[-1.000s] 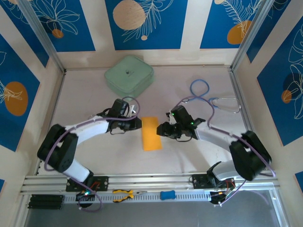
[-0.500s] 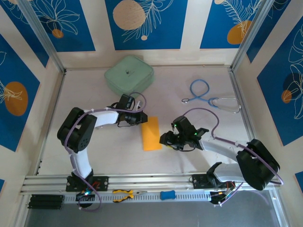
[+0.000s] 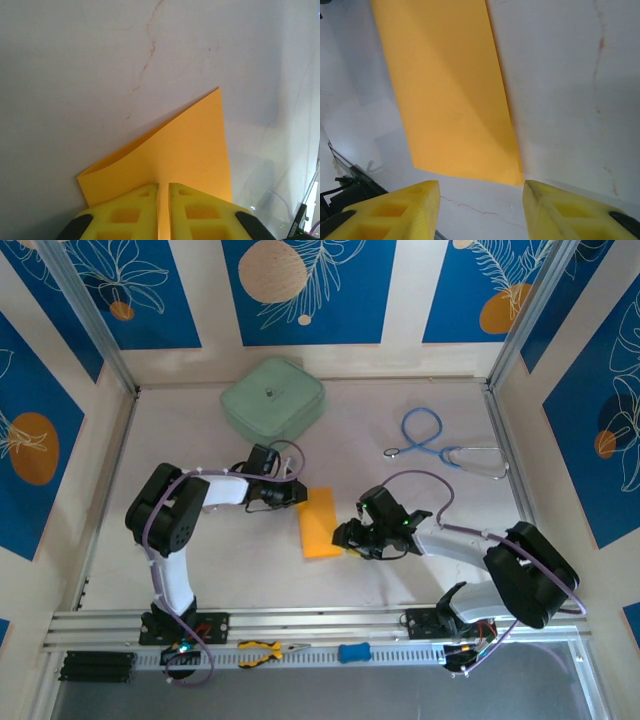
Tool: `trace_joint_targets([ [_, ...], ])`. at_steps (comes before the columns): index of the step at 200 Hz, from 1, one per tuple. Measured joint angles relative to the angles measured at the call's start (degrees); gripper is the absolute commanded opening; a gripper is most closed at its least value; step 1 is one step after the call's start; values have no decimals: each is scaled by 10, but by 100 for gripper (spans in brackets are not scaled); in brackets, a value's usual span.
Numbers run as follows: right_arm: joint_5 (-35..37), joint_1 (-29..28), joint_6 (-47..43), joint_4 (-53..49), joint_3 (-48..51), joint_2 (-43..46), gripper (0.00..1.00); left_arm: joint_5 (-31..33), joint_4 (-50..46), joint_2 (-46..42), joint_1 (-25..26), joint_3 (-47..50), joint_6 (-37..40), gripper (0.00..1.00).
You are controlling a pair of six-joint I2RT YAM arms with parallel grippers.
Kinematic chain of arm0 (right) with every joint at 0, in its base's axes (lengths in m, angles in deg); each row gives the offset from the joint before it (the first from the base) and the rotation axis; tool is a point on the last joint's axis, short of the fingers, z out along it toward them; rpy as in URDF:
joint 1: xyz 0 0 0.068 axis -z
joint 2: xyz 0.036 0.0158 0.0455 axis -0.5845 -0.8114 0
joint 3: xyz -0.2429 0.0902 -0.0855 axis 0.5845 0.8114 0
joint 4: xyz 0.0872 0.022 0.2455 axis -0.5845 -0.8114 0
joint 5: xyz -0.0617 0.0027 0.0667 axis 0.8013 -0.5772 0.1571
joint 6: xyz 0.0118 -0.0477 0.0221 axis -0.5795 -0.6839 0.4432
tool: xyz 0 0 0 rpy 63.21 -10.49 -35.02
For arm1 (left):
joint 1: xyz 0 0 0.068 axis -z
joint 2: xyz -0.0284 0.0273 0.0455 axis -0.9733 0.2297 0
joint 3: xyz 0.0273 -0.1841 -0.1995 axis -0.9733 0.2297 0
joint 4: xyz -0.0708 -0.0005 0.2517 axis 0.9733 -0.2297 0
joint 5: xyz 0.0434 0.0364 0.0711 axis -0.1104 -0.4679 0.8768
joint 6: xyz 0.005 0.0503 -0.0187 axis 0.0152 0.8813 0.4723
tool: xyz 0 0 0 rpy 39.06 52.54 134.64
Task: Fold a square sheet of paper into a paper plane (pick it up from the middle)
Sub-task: Fold the triangle a second time at the center of the table.
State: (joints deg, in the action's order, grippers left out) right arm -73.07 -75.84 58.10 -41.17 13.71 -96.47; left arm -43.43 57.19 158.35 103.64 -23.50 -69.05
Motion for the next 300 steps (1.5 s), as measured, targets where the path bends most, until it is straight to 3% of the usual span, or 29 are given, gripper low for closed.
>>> trace_joint_targets([
  [121,-38,5,6,47,0,-47,48,-15,21,0,-2,10,-2,15],
  [234,-131,62,-16,170,-13,-112,46,-28,31,0,-3,13,-12,18],
  [300,-167,85,-34,209,-18,-144,29,-32,31,-20,-3,17,-20,30],
])
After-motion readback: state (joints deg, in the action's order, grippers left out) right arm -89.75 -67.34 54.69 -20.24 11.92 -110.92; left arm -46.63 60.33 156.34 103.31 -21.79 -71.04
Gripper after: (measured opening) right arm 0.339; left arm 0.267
